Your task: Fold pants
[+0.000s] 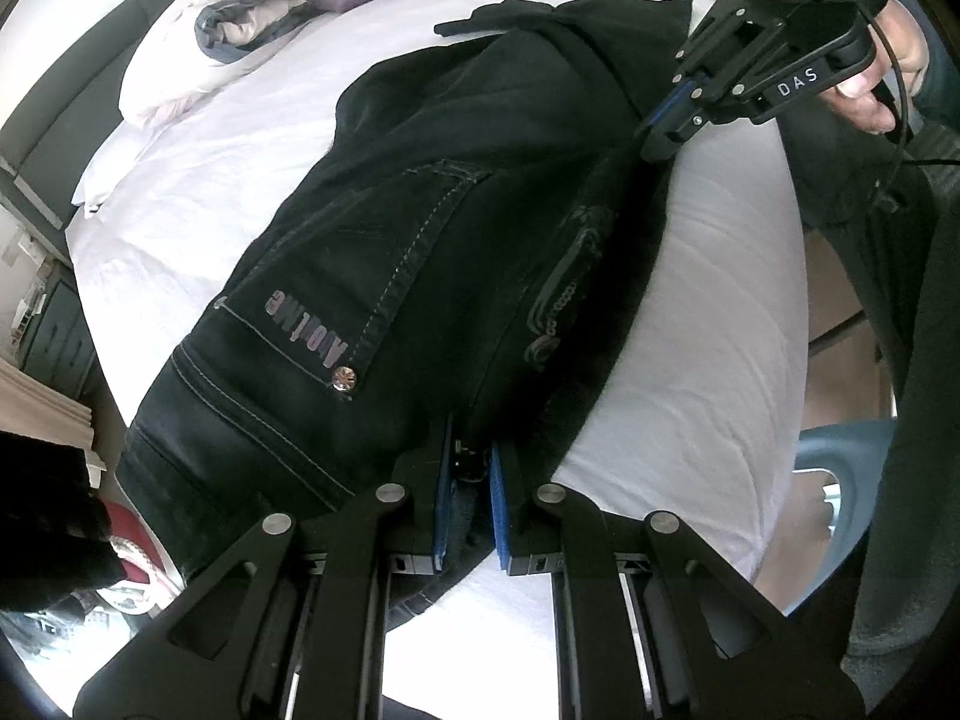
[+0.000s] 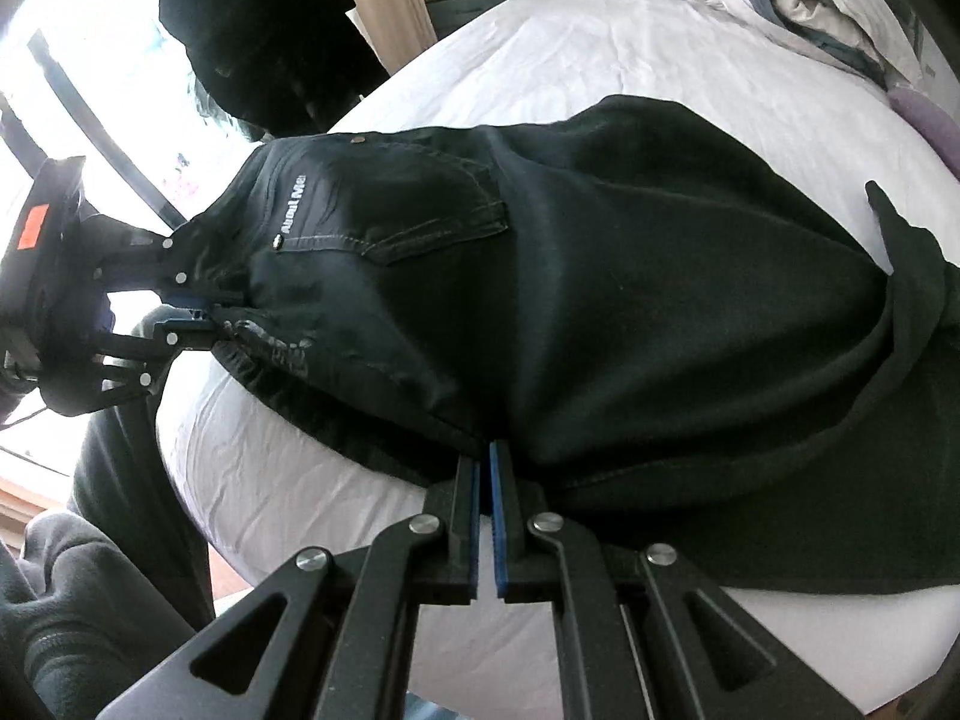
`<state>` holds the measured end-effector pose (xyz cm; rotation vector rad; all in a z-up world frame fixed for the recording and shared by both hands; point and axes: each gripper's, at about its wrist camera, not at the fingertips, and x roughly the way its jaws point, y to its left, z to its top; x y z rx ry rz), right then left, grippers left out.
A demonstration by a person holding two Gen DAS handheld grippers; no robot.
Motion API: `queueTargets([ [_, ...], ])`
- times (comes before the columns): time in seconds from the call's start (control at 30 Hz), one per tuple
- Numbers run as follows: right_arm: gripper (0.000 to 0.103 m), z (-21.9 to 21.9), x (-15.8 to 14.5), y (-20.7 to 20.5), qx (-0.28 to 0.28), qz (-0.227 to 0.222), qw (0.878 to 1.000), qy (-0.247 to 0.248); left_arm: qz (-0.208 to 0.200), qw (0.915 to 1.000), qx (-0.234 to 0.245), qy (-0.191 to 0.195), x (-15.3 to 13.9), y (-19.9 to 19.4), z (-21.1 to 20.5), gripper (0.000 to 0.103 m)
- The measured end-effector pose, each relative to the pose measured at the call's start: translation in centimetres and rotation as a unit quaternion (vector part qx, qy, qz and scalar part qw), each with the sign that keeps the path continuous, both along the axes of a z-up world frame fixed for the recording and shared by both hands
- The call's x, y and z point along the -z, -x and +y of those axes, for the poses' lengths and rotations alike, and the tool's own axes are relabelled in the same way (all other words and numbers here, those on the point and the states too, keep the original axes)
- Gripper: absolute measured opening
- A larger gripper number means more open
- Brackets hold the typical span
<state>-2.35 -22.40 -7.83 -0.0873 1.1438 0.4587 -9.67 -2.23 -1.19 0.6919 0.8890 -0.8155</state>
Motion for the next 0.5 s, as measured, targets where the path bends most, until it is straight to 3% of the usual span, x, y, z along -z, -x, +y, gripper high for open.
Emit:
queueTargets([
  [0.5,0.005,0.4,0.9,-0.7,-0.004,0.001,1.000,0.014,0.000,1.0000,-0.001,0.009,1.6,-0.1,1.4,0.010],
])
